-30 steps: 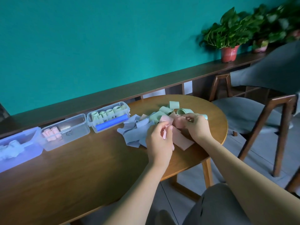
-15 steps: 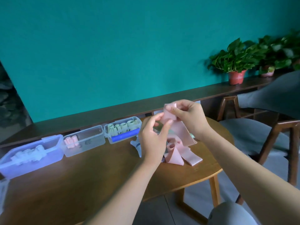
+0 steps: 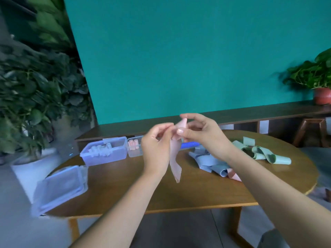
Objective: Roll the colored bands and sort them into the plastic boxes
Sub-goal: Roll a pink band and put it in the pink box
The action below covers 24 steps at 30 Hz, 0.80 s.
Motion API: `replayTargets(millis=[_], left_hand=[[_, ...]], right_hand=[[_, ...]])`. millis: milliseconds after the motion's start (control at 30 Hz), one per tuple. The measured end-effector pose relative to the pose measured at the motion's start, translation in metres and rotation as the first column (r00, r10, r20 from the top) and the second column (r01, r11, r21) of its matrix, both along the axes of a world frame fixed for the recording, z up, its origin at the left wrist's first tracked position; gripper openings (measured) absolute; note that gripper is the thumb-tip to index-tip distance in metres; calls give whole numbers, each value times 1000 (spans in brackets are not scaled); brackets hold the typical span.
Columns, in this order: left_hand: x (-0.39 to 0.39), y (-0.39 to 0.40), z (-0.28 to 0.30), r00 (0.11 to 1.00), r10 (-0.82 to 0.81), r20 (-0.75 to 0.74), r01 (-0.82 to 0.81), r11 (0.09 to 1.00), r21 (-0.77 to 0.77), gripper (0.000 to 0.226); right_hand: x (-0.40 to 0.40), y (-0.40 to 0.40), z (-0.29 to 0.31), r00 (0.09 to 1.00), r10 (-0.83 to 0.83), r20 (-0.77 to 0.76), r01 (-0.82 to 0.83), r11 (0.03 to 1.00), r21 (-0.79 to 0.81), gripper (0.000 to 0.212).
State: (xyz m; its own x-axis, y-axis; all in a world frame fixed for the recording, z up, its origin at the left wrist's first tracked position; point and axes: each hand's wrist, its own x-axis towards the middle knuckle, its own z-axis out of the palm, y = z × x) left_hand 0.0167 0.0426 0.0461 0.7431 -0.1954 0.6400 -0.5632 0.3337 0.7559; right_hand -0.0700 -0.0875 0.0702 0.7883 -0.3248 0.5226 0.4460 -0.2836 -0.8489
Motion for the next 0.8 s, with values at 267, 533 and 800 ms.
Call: replayTargets(millis=[267,533,800], left_hand=[[21,70,-8,990,141,-20,-140,989,56,10],[34,115,-21,975,202,-94,-184,968,169,9],[44,132,-43,953,299,44,-299,914,273,10]], right_hand=[[33,52,-14,992,-69,-110,25,934,-356,59],[49,75,-29,998,-22,-67,7,975,-221,49],[50,75,-31,990,-56,-129,-8,894,-448,39]])
